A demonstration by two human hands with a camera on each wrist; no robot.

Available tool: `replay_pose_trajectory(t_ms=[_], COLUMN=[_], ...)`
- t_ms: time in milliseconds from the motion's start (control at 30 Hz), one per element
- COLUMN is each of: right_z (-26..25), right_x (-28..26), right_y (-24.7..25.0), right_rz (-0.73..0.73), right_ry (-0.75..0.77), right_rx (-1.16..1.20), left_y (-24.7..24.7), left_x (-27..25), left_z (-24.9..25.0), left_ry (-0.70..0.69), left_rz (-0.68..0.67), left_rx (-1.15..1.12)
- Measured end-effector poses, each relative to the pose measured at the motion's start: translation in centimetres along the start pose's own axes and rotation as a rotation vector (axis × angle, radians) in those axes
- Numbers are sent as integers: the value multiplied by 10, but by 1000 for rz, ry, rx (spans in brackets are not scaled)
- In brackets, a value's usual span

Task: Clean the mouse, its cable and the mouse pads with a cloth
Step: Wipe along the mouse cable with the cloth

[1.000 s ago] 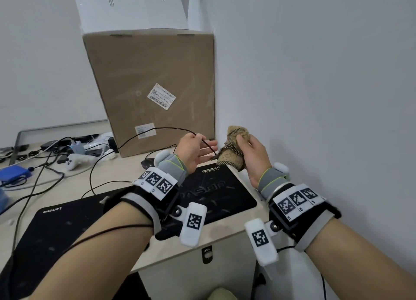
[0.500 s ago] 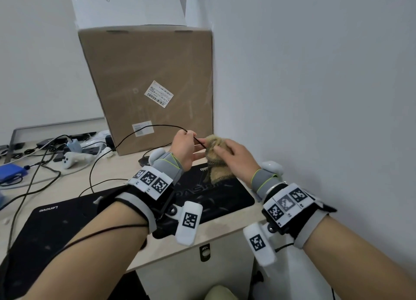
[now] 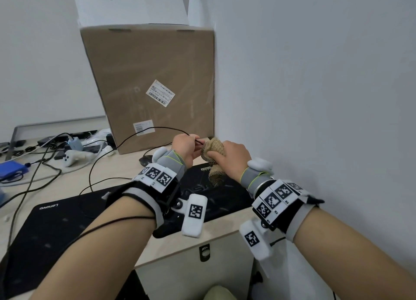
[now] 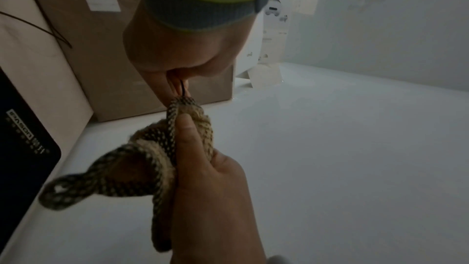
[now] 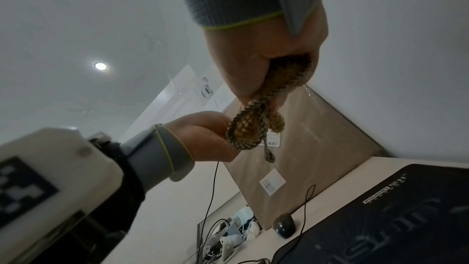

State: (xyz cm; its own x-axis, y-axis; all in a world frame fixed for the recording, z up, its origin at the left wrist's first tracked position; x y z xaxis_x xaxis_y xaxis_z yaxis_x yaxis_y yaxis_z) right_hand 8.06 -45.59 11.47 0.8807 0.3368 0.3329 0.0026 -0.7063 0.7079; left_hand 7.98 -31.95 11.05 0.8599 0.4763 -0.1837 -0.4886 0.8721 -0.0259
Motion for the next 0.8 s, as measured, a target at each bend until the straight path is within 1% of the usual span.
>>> replay_pose_trajectory(t_ms=[100,167,200,233,300,367,433,467,567,633,800], right_z=[8,6,6,7,19,39,54,56,44,26,-17], right_x=[7,7,7,7,7,8,14,17,25,30,45], right_y=[0,2,4,6,10,19,31,36,35,25,-11], right_rz=[-5,-47,-58,-68,-61,-9,35,31,-84,-168,-265], right_ry=[-32,-29,-30,-49,-123,-225,-280,-277,-281,-271,-185], right_rx=[-48,-1,59,164,505,806,952,1013,1183,1169,972], left_y=[1,1,1,4,17,41,63,69,73,70,57], left_x=[4,4,4,6,12,20,25,26,23,21,20], left_z=[-1,-1,-1,1,6,14,22,27,41,49,50], left_ry=[25,31,34,32,23,19,23,15,-22,-52,-61], left_rz=[-3,-16,-22,-18,21,79,106,93,35,11,-46], left_rx=[2,-21,-47,-74,-122,-153,-159,-152,-79,-38,-5])
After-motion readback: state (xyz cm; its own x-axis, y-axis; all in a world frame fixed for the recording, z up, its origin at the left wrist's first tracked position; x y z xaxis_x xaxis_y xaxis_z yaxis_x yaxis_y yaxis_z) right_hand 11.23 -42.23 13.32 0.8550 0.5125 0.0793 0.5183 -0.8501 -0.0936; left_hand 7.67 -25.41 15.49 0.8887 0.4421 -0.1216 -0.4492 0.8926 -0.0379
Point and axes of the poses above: each hand's wrist, its own x-axis towards the middle knuckle, its own y-axis out of the back of the hand, z = x × y, the point moved 5 cm from there along x, towards the middle knuckle, and after that the axes turned 12 degrees about x, right-handed, at the moved point
